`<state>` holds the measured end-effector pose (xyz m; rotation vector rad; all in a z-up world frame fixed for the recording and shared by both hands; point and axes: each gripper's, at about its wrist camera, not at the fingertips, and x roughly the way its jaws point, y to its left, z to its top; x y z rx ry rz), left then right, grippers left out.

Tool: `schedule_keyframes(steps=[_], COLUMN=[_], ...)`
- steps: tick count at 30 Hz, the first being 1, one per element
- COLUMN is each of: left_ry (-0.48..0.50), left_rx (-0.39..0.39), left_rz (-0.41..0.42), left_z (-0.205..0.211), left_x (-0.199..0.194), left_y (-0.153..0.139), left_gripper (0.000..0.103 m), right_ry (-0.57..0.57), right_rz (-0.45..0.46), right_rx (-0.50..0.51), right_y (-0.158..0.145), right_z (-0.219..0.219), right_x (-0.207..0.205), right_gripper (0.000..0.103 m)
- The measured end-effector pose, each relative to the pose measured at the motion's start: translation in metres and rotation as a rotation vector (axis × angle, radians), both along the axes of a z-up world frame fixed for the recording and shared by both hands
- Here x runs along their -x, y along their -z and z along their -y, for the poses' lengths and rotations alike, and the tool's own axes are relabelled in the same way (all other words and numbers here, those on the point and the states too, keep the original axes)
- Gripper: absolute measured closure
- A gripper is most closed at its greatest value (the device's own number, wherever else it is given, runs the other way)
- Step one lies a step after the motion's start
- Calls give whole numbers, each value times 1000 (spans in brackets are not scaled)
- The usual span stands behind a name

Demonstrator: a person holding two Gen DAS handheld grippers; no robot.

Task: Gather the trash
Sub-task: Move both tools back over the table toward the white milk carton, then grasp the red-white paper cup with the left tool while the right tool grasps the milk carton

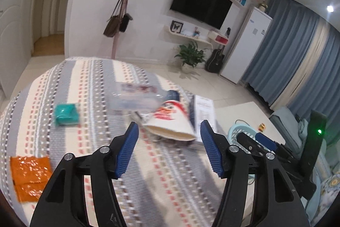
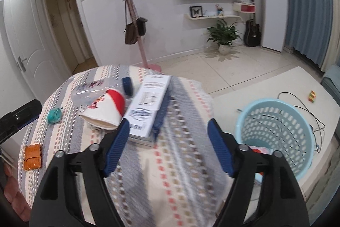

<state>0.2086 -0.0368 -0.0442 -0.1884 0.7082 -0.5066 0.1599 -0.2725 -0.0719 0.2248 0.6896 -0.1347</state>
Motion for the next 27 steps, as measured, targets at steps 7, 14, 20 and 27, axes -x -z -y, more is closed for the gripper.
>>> schedule_keyframes(steps=[7,14,20,27], left_ry=[14,67,93,125], left_rx=[-20,-64,-91,-131], left_rz=[-49,-85,-112,-137], left_z=[-13,11,28,50], left_x=[-33,-62,-79,-93], left_y=[16,33,45,60], left_gripper=[44,44,44,44], right_ry=[20,17,-16,-77], right_rz=[-87,-161,-212,-174], right_rx=[-48,-135,-134,-95], right_y=[17,36,51,47], right_z=[-6,5,-1,-1], right_x=[-56,-95,-112,-87], right_gripper=[27,27,41,54])
